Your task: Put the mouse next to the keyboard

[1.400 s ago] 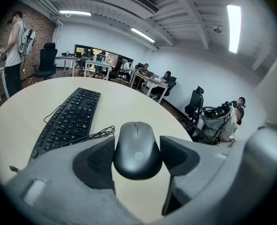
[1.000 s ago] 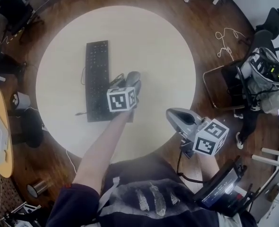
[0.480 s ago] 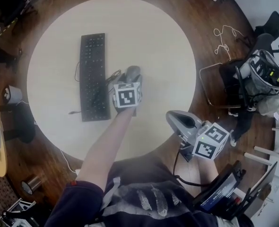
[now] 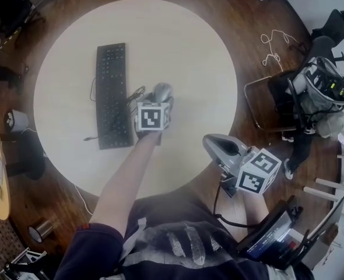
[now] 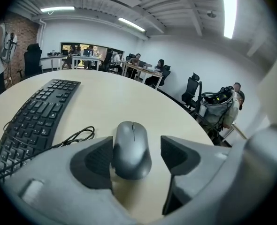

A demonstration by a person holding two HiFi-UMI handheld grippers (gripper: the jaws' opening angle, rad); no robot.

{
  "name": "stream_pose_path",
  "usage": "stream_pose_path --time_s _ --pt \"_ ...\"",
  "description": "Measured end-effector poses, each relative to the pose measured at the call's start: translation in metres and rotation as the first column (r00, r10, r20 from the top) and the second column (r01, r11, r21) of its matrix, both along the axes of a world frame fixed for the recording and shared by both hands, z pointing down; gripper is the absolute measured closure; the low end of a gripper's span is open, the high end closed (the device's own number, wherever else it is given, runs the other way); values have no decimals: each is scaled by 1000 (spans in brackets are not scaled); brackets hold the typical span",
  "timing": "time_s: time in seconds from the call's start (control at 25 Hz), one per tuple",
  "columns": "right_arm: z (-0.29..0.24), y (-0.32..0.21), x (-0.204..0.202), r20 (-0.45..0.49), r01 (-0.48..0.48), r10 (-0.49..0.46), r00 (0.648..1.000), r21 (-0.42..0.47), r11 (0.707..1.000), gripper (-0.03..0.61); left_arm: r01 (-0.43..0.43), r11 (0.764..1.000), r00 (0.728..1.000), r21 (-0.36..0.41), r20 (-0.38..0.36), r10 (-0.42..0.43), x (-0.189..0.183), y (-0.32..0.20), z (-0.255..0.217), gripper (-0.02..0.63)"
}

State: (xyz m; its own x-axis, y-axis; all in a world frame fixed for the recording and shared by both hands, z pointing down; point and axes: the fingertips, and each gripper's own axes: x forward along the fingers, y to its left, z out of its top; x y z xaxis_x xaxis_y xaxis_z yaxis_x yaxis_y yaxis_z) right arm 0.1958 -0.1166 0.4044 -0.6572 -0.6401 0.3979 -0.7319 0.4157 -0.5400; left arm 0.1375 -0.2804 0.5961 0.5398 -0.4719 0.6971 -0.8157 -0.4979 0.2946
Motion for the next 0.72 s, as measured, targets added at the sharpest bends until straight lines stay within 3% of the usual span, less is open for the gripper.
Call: stream_pose_path --time_s 0.2,0.36,0.6,0.72 --pt "-9 -2 -3 21 0 0 1000 34 999 577 -60 996 998 68 -13 61 -9 5 -34 296" --pt "-17 -3 1 46 2 -5 999 50 999 577 -74 988 994 138 -73 85 -2 6 -76 299" --pt "-32 -4 -9 85 9 -17 996 94 996 577 -137 961 976 241 -133 173 -1 12 -135 315" --pt "-38 -1 -7 105 7 -18 994 106 994 577 -189 931 950 311 -182 253 10 28 -179 387"
